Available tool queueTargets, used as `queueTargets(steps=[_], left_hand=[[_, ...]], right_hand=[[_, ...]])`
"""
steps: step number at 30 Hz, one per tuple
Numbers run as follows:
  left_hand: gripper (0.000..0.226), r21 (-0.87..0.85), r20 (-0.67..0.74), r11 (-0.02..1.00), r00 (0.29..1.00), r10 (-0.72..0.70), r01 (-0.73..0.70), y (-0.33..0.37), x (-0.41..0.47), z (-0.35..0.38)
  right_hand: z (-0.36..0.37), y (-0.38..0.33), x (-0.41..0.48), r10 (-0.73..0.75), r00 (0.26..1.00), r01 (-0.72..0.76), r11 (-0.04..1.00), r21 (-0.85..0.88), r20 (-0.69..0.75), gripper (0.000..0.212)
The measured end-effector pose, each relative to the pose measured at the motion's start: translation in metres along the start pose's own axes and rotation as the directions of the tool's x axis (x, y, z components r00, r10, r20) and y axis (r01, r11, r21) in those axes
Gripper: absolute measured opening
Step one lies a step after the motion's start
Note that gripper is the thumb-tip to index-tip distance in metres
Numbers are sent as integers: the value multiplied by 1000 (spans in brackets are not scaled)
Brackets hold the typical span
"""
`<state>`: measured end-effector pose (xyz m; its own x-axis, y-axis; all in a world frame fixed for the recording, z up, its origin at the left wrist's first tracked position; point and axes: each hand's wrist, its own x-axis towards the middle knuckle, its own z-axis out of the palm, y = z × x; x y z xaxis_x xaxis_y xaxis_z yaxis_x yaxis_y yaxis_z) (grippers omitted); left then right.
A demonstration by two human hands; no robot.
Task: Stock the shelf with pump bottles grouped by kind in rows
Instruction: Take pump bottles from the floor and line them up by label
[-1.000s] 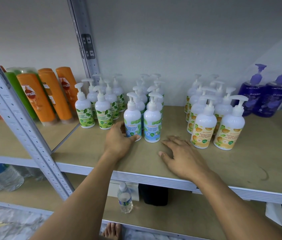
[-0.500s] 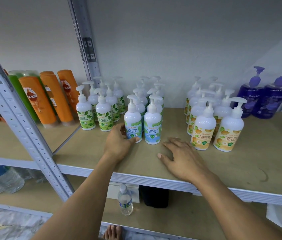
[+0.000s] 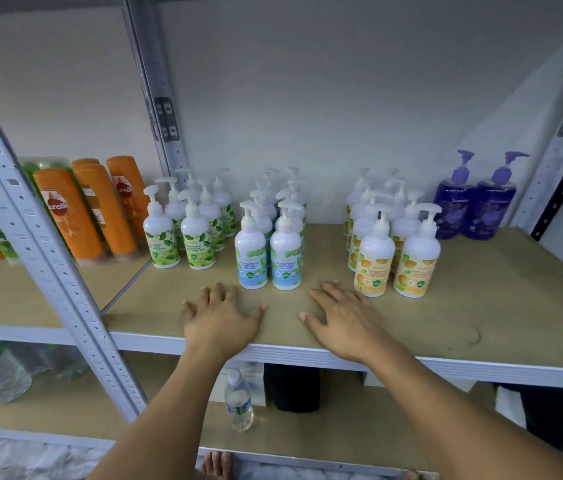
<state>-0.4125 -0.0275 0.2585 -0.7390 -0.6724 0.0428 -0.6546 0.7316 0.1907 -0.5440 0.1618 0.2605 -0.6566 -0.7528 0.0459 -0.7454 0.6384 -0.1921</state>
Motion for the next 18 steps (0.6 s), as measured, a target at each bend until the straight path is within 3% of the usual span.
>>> queueTargets(steps=[7,10,13,16,18], left_hand=[[78,-37,112,995,989,93,-89,32,-62,-4],[83,-4,103,978,973,206,-206,57,-98,3],[87,-25,100,942,937,335,-334,88,-135,15],[72,-73,173,878,861,478,-473,127,-172,28],[66,-135,279,799,752,598,-586,158,-197,45]], right_hand=[[-29,43,-91,-27,993,34,997,-62,118,78],[-33,71,-158,-21,994,29,997,-71,109,102],[-20,105,-229,56,991,-50,998,-48,122,88],[4,141,-307,168,972,-170,985,-2,165,74],[20,162,-360,249,950,-263,963,54,189,68]])
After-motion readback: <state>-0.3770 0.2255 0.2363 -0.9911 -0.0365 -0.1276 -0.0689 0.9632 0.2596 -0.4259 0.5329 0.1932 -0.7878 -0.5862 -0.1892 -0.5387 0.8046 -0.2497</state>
